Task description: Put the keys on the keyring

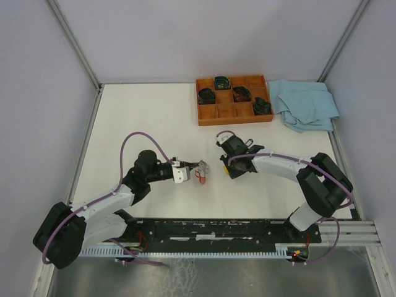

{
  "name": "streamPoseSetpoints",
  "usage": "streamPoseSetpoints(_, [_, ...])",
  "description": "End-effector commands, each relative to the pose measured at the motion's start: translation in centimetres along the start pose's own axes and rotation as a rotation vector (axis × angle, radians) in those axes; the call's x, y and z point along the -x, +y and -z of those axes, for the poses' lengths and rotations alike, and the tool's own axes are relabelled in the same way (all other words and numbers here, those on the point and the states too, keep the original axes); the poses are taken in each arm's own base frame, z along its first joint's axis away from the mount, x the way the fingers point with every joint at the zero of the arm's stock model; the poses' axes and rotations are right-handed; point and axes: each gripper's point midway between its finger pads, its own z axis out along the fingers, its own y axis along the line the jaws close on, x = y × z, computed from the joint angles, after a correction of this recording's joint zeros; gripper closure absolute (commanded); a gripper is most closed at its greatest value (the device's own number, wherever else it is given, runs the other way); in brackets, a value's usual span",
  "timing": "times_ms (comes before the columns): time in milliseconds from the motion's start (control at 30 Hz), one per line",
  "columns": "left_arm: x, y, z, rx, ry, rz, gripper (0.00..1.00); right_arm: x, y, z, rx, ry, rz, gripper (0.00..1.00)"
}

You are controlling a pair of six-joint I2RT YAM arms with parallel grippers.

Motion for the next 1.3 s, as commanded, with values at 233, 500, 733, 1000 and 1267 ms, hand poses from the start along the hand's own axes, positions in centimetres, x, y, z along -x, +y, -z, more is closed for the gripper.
streamPoseSetpoints(233, [2.4,2.1,-0.2,0.035,-0.062,-0.080,0.97,1.5,0.1,0.4,-0.006,-0.075,-0.036,0.80])
streamPoseSetpoints(500, [2.5,2.1,-0.1,0.037,-0.063,-0.082,0.97,1.9,0.1,1.2,0.000,-0.085,-0.016,0.95])
streamPoseSetpoints(733, [2.7,2.2,-0.1,0.042,-0.068,-0.083,0.97,4.0,0.6,4.8,0.061,-0.193,0.111,0.99])
streamPoseSetpoints(1000, [3.2,2.3,-0.1,0.036,-0.081,-0.084,0.97,7.1,2.3,12.3,0.190,-0.560,0.418,0.99])
streamPoseSetpoints(1267, [3.4,2.0,-0.4,0.005,-0.092,-0.065,0.97,7.1,4.8,16.7,0.341,-0.616,0.567,0.99])
